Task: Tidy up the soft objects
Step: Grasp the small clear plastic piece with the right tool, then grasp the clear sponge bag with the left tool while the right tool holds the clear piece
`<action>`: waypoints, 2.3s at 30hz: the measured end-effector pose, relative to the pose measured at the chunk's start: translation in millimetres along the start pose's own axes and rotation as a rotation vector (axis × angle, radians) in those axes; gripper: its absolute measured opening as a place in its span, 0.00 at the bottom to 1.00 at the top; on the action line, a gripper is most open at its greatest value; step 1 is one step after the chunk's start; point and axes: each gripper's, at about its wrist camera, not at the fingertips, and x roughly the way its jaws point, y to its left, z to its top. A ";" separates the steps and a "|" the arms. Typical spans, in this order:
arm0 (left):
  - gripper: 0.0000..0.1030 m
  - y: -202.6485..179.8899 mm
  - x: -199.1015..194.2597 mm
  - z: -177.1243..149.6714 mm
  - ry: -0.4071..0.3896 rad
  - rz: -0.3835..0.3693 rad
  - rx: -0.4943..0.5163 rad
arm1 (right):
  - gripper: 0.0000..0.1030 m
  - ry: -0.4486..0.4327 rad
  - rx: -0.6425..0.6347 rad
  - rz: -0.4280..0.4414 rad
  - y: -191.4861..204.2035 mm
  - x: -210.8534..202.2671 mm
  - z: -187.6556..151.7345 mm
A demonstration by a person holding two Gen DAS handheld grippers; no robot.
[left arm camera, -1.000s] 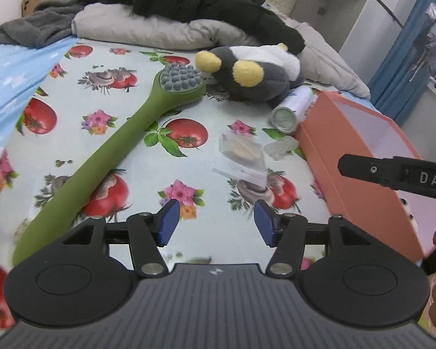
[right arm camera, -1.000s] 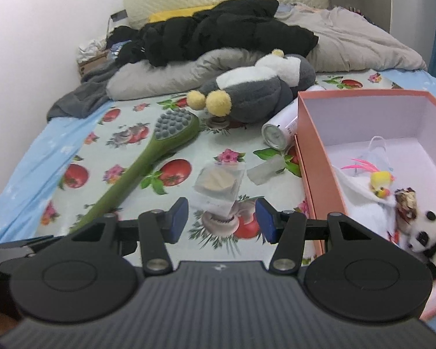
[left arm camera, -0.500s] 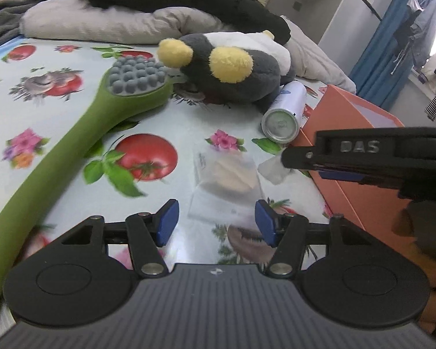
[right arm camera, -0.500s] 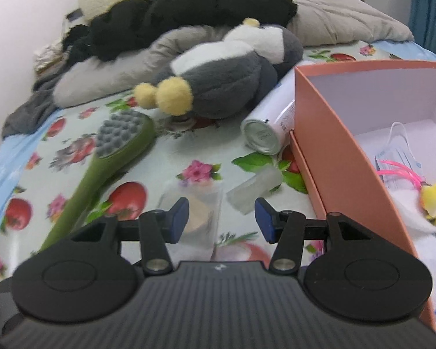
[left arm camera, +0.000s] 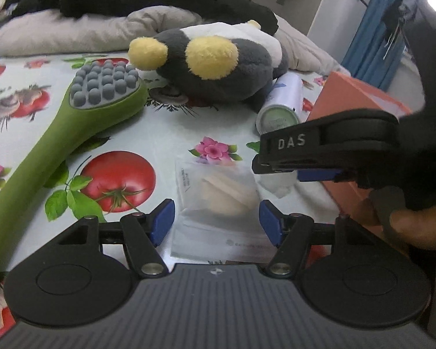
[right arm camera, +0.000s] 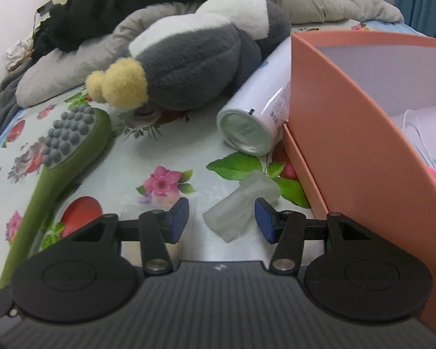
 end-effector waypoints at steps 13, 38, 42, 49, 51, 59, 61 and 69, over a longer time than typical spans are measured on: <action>0.16 3.2 -1.6 -1.2 0.019 0.061 -0.046 | 0.09 -0.016 -0.039 -0.043 0.2 3.5 -2.3; 0.08 16.9 -107.6 -50.0 0.025 0.066 -0.198 | 0.07 -0.005 -0.154 0.079 15.8 -83.1 -47.1; 0.08 13.4 -132.2 -70.0 0.046 0.058 -0.207 | 0.08 0.005 -0.207 0.088 19.6 -107.4 -64.7; 0.08 8.4 -178.4 -101.4 0.094 0.033 -0.228 | 0.08 0.051 -0.246 0.096 15.1 -141.8 -101.1; 0.08 6.4 -190.7 -109.7 0.103 0.036 -0.231 | 0.08 0.064 -0.252 0.097 14.3 -150.5 -113.0; 0.09 5.0 -212.5 -139.4 0.140 0.152 -0.308 | 0.10 0.135 -0.297 0.079 13.1 -157.2 -150.8; 0.13 5.9 -213.7 -141.9 0.143 0.192 -0.321 | 0.10 0.136 -0.284 0.079 9.5 -158.4 -151.8; 0.51 9.5 -220.3 -134.6 0.153 0.191 -0.432 | 0.55 0.124 -0.264 0.089 -2.5 -162.5 -153.7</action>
